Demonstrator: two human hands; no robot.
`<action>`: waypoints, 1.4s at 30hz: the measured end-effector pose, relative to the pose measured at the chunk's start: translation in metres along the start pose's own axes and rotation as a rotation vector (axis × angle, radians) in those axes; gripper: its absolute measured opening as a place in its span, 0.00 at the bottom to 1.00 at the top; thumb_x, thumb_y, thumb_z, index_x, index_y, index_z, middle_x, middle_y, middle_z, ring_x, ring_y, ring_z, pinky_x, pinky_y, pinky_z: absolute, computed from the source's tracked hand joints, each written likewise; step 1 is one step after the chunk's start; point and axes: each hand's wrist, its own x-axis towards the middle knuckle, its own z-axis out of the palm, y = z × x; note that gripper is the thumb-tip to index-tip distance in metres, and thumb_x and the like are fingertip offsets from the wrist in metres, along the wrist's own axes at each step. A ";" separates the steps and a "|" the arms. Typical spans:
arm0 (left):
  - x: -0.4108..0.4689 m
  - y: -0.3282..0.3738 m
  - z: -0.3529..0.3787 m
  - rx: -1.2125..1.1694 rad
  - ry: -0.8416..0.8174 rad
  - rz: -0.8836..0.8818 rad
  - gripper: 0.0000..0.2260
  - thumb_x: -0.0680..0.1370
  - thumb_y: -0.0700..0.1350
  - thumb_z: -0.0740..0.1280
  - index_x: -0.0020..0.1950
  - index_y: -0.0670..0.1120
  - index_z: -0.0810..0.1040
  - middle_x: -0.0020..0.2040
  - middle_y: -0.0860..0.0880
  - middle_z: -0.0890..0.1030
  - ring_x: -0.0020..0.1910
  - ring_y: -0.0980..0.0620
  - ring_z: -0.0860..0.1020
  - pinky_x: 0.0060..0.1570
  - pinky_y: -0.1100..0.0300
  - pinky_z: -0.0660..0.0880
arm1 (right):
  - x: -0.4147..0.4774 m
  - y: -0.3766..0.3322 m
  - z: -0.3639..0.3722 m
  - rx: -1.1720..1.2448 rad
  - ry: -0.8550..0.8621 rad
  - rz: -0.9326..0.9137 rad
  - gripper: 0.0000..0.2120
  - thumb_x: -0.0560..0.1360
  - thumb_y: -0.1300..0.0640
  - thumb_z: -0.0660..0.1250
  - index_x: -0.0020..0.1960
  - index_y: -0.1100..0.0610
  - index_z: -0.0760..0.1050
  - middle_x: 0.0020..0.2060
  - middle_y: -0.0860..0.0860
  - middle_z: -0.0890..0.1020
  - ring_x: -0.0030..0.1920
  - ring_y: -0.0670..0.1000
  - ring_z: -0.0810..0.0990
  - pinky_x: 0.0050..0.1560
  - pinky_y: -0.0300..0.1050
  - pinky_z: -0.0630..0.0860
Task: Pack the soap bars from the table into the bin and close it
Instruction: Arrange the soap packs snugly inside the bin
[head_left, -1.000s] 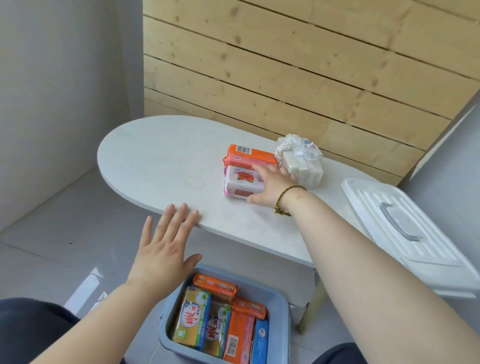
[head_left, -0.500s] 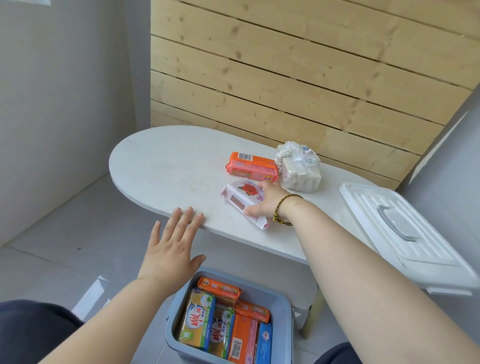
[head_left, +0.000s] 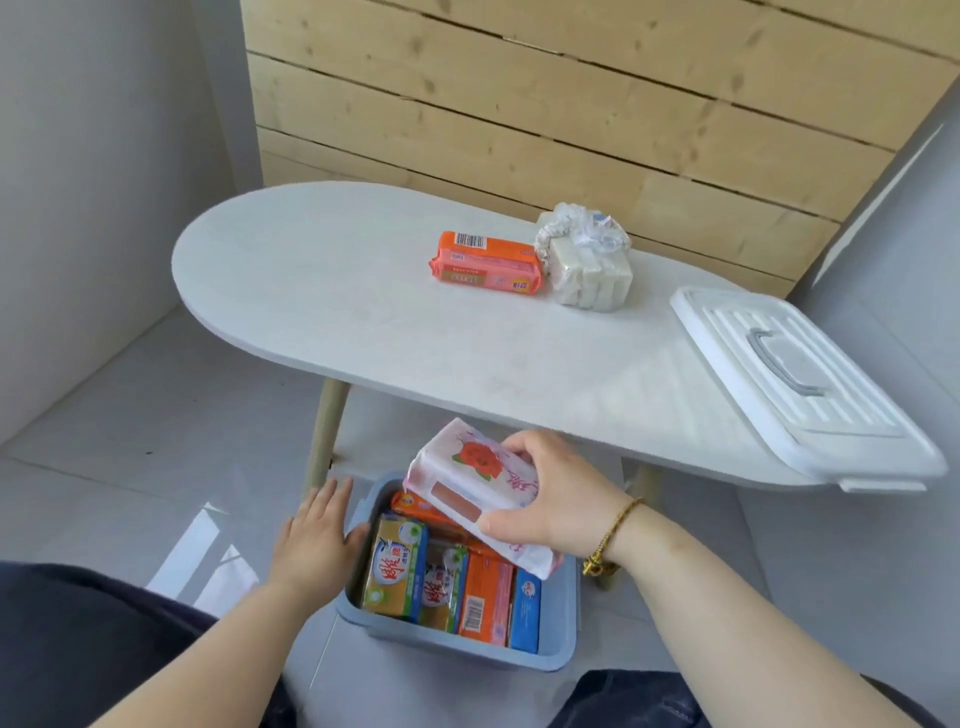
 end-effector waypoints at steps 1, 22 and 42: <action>0.000 -0.001 0.004 0.007 -0.032 -0.011 0.25 0.80 0.51 0.54 0.74 0.48 0.49 0.77 0.48 0.51 0.76 0.48 0.51 0.73 0.51 0.53 | 0.001 0.006 0.008 -0.039 -0.031 0.035 0.25 0.63 0.47 0.73 0.53 0.47 0.62 0.45 0.43 0.66 0.46 0.43 0.72 0.40 0.33 0.72; 0.022 -0.018 0.069 -0.082 -0.252 -0.181 0.28 0.79 0.52 0.56 0.75 0.49 0.47 0.77 0.47 0.51 0.74 0.47 0.54 0.71 0.51 0.60 | 0.103 0.114 0.189 0.172 0.030 0.846 0.33 0.69 0.47 0.68 0.66 0.59 0.58 0.66 0.55 0.68 0.65 0.57 0.69 0.60 0.49 0.72; 0.024 -0.015 0.065 0.032 -0.271 -0.176 0.26 0.80 0.52 0.54 0.75 0.50 0.46 0.77 0.47 0.51 0.75 0.46 0.53 0.73 0.50 0.56 | 0.104 0.118 0.183 -0.028 -0.268 0.723 0.37 0.72 0.50 0.67 0.71 0.59 0.50 0.62 0.55 0.73 0.58 0.55 0.76 0.46 0.44 0.72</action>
